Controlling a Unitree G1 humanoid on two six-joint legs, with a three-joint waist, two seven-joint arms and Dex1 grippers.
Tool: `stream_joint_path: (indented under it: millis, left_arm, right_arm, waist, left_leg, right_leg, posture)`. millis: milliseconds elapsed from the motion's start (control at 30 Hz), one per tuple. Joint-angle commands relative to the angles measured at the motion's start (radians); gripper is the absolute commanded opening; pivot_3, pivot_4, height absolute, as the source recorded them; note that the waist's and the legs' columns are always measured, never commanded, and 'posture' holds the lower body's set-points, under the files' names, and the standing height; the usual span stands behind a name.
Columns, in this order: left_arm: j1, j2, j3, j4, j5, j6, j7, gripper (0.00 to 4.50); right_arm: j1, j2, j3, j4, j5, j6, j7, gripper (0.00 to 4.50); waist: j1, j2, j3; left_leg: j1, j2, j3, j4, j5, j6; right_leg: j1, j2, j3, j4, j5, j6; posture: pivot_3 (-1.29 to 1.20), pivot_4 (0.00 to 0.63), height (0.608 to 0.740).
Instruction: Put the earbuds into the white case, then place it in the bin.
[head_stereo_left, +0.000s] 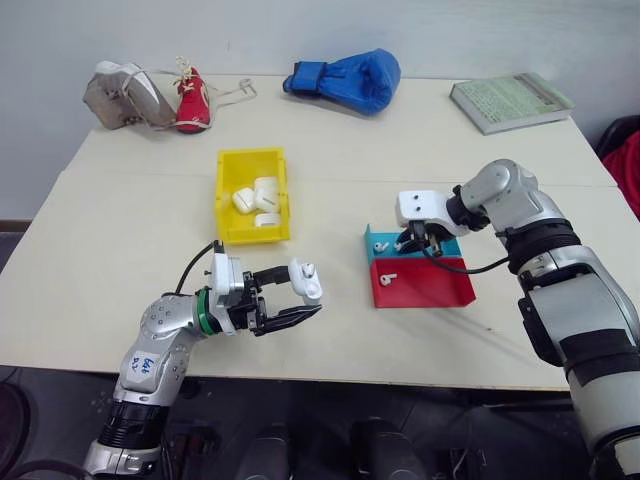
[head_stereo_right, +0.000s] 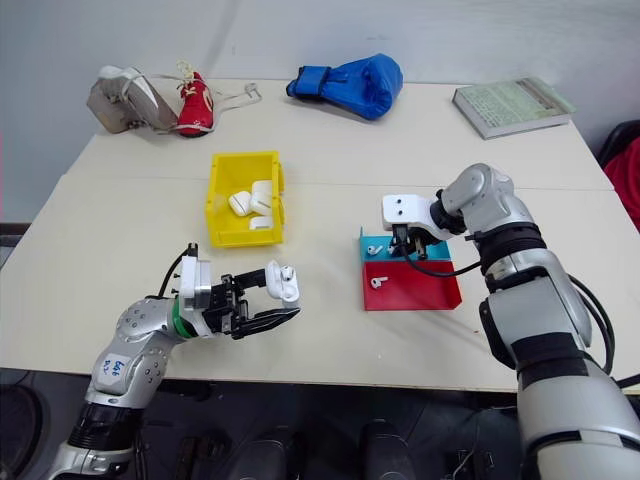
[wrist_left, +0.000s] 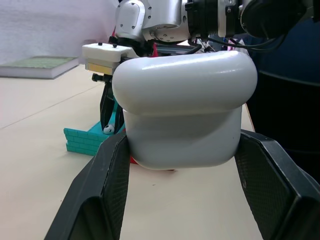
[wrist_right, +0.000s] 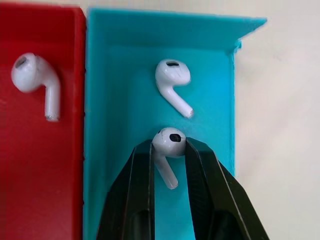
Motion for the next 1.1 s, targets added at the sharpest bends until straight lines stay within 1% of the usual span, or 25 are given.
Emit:
stream_joint_path:
  millis: [33, 100, 133, 200, 267, 333, 400, 467, 567, 633, 833, 1100]
  left_arm:
    - [-0.032, -0.012, 0.000, -0.014, -0.006, -0.006, 0.007, 2.73]
    - [-0.062, -0.026, -0.006, 0.005, -0.003, -0.007, 0.013, 2.73]
    - [-0.073, -0.031, -0.008, 0.013, -0.002, -0.007, 0.014, 2.73]
    - [-0.094, -0.043, -0.011, 0.031, -0.001, -0.008, 0.012, 2.73]
    - [-0.114, -0.053, -0.014, 0.048, -0.003, -0.014, 0.004, 2.73]
    - [-0.127, -0.061, -0.014, 0.060, -0.004, -0.017, -0.002, 2.73]
    - [-0.144, -0.070, -0.020, 0.072, -0.006, -0.016, -0.016, 2.73]
    - [-0.164, -0.083, -0.030, 0.082, -0.011, -0.014, -0.030, 2.73]
    - [-0.188, -0.096, -0.036, 0.094, -0.016, -0.011, -0.049, 2.73]
    - [-0.204, -0.106, -0.036, 0.104, -0.020, -0.012, -0.060, 2.73]
    - [-0.233, -0.125, -0.033, 0.118, -0.018, -0.016, -0.082, 2.73]
    - [-0.231, -0.134, -0.021, 0.105, -0.028, -0.016, -0.087, 2.73]
  right_arm:
    - [0.015, -0.072, -0.138, -0.187, 0.173, 0.125, 0.118, 0.45]
    - [0.116, -0.124, -0.214, -0.422, 0.374, 0.338, 0.158, 0.45]
    - [0.161, -0.133, -0.256, -0.526, 0.450, 0.428, 0.165, 0.45]
    - [0.262, -0.124, -0.358, -0.760, 0.615, 0.634, 0.091, 0.45]
    - [0.361, -0.097, -0.446, -0.979, 0.776, 0.831, -0.028, 0.45]
    - [0.426, -0.060, -0.510, -1.118, 0.898, 0.944, -0.124, 0.45]
    - [0.491, 0.016, -0.573, -1.247, 1.030, 1.025, -0.253, 0.45]
    - [0.575, 0.076, -0.567, -1.380, 1.123, 1.068, -0.328, 0.45]
    - [0.626, 0.148, -0.556, -1.462, 1.205, 1.086, -0.436, 0.45]
    - [0.644, 0.173, -0.535, -1.483, 1.222, 1.078, -0.476, 0.45]
    - [0.690, 0.168, -0.453, -1.493, 1.196, 1.021, -0.483, 0.45]
    - [0.711, 0.138, -0.405, -1.460, 1.167, 0.962, -0.467, 0.45]
  waist:
    - [0.002, 0.001, 0.000]
    - [0.007, 0.001, 0.000]
    - [0.011, 0.001, 0.000]
    - [0.021, 0.001, 0.000]
    - [0.021, 0.001, 0.000]
    - [0.022, 0.001, 0.000]
    - [0.023, 0.001, 0.000]
    - [0.026, 0.001, 0.000]
    - [0.026, 0.001, 0.000]
    - [0.026, 0.001, 0.000]
    - [0.024, 0.001, 0.000]
    - [0.024, 0.001, 0.000]
  left_leg:
    - [-0.001, 0.000, 0.000, 0.000, 0.000, 0.000]
    - [-0.002, 0.000, -0.001, 0.000, 0.000, 0.000]
    - [-0.002, 0.000, -0.002, 0.000, 0.000, 0.000]
    - [-0.003, 0.000, -0.002, 0.000, 0.000, 0.000]
    - [-0.006, 0.000, -0.002, 0.001, 0.000, 0.000]
    - [-0.007, 0.000, -0.002, 0.002, 0.000, 0.000]
    - [-0.007, 0.000, -0.001, 0.002, 0.000, 0.000]
    - [-0.007, 0.001, -0.002, 0.002, 0.001, -0.001]
    - [-0.008, -0.001, -0.002, 0.003, 0.001, 0.000]
    - [-0.008, -0.001, -0.002, 0.003, 0.001, 0.000]
    - [-0.007, -0.001, -0.002, 0.002, 0.001, 0.000]
    - [-0.007, -0.001, -0.002, 0.002, 0.001, 0.000]
  right_leg:
    - [-0.001, 0.000, 0.000, 0.000, 0.000, 0.000]
    - [-0.001, 0.000, -0.001, 0.000, 0.000, 0.000]
    - [-0.001, 0.000, -0.001, 0.000, 0.000, 0.000]
    - [-0.002, 0.000, -0.002, 0.000, 0.000, 0.000]
    - [-0.004, 0.000, -0.002, 0.000, 0.000, 0.000]
    - [-0.005, 0.000, -0.002, 0.000, 0.000, 0.000]
    - [-0.005, 0.001, -0.002, 0.001, 0.000, 0.000]
    - [-0.005, 0.001, -0.002, 0.001, 0.000, 0.000]
    - [-0.005, 0.000, -0.002, 0.001, 0.000, 0.000]
    - [-0.005, 0.000, -0.002, 0.001, 0.000, 0.000]
    - [-0.005, 0.001, -0.002, 0.001, 0.000, 0.000]
    - [-0.005, 0.001, -0.002, 0.001, 0.000, 0.000]
  posture:
    - [0.00, 0.150, 0.740]
    - [0.00, 0.150, 0.740]
    - [0.00, 0.150, 0.740]
    - [0.00, 0.150, 0.740]
    - [0.00, 0.150, 0.740]
    - [0.00, 0.150, 0.740]
    - [0.00, 0.150, 0.740]
    - [0.00, 0.150, 0.740]
    - [0.00, 0.150, 0.740]
    - [0.00, 0.150, 0.740]
    - [0.00, 0.150, 0.740]
    - [0.00, 0.150, 0.740]
